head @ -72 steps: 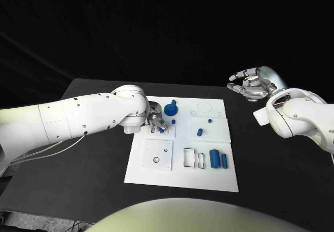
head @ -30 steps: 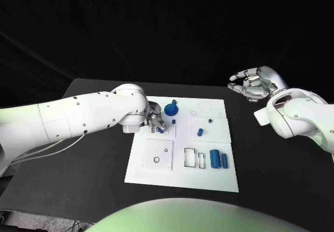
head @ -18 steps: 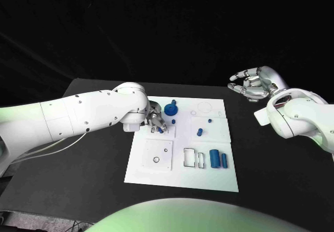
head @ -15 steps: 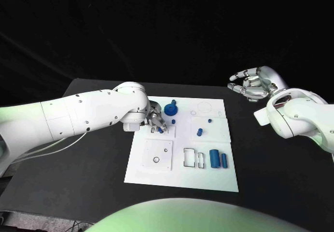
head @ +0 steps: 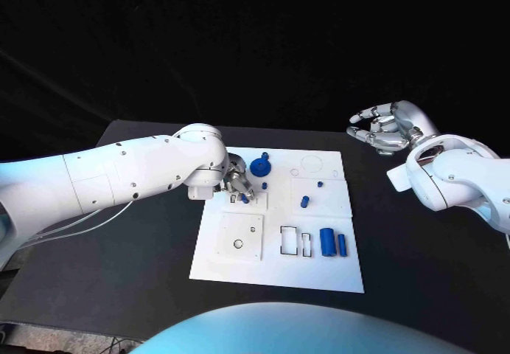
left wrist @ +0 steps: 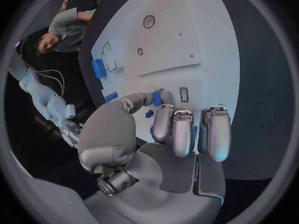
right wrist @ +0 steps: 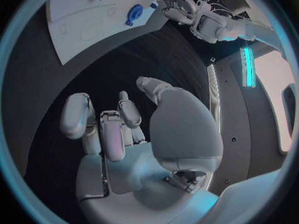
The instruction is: Assemble the parts on the task board
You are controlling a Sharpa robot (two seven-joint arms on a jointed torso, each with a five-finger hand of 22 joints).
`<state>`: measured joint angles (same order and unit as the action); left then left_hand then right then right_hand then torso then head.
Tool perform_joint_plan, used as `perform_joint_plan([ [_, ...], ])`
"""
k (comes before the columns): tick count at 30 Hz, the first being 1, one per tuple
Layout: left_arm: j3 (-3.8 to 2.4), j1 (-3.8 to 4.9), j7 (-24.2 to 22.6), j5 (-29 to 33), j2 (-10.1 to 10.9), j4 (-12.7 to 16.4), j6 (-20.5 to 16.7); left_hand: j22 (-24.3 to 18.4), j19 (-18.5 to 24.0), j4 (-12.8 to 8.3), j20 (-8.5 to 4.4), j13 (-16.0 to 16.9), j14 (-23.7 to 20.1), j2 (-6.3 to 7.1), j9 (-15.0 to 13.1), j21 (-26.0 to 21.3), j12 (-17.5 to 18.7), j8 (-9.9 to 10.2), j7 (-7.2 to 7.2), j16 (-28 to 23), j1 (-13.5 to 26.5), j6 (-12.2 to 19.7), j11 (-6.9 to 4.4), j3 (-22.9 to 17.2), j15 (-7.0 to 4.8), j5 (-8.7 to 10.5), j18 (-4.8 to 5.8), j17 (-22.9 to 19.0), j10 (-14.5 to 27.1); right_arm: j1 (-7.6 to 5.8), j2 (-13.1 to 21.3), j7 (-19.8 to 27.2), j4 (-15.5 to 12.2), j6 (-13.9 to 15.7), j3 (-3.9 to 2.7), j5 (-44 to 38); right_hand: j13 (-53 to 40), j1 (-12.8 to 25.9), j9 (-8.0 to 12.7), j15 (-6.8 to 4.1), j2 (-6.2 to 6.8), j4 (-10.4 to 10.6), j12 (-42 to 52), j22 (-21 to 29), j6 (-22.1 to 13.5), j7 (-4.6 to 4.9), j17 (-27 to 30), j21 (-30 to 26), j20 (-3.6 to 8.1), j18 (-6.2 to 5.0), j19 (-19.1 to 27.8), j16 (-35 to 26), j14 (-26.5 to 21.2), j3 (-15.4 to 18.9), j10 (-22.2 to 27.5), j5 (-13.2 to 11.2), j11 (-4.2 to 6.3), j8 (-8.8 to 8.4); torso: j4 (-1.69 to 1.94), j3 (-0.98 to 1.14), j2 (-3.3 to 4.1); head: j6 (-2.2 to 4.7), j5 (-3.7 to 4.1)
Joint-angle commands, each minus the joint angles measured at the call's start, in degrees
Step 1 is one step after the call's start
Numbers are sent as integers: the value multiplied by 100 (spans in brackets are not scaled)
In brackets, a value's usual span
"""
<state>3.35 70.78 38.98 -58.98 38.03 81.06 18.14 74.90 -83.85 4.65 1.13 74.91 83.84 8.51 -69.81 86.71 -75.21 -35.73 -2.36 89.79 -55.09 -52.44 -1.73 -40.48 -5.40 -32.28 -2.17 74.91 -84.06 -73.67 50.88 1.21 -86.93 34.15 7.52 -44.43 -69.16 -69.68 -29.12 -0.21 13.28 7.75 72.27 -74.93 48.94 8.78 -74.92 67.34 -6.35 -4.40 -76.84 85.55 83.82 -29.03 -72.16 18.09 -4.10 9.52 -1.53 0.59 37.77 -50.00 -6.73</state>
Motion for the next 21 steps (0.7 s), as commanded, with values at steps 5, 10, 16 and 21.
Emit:
perform_joint_plan([
  [5,71,-74,90,6,-33,-12,250,1255,-372,-810,-45,380,616,0,15,20,10,-5,90,21,167,50,-56,-767,-50,191,116,1509,-68,2,-2,27,-10,-6,-1,-45,20,58,-8,29,8,-12,21,-314,-30,5,-541,-34,8,-95,43,-24,317,-48,28,27,-1,33,-3,-3,0,0,3],
  [10,74,-74,89,-33,-36,-15,257,1258,-374,-712,-58,377,616,25,42,18,12,-8,121,21,274,31,-76,-635,-65,255,116,1509,-65,2,0,29,-11,-2,-1,-45,20,58,-8,29,8,-12,21,-314,-30,5,-541,-34,8,-95,43,-24,317,-48,28,27,-1,33,-2,1,2,0,5],
  [16,76,-74,89,-80,-38,-16,275,1261,-376,-643,-69,378,616,40,64,18,8,-12,137,21,348,7,-88,-544,-77,299,117,1509,-63,1,3,29,-13,3,-1,-45,20,58,-8,29,8,-12,21,-314,-30,5,-541,-34,8,-95,43,-24,317,-48,28,27,-1,33,-3,-1,4,0,7],
  [21,78,-74,89,-106,-40,-17,300,1259,-374,-605,-75,374,616,59,76,14,13,-14,145,21,398,-5,-93,-497,-82,302,116,1509,-59,1,5,31,-15,10,-1,-45,35,65,-8,30,12,-16,10,-312,-33,7,-533,-41,8,-96,46,-28,314,-52,41,23,-2,34,-1,0,4,0,11],
])
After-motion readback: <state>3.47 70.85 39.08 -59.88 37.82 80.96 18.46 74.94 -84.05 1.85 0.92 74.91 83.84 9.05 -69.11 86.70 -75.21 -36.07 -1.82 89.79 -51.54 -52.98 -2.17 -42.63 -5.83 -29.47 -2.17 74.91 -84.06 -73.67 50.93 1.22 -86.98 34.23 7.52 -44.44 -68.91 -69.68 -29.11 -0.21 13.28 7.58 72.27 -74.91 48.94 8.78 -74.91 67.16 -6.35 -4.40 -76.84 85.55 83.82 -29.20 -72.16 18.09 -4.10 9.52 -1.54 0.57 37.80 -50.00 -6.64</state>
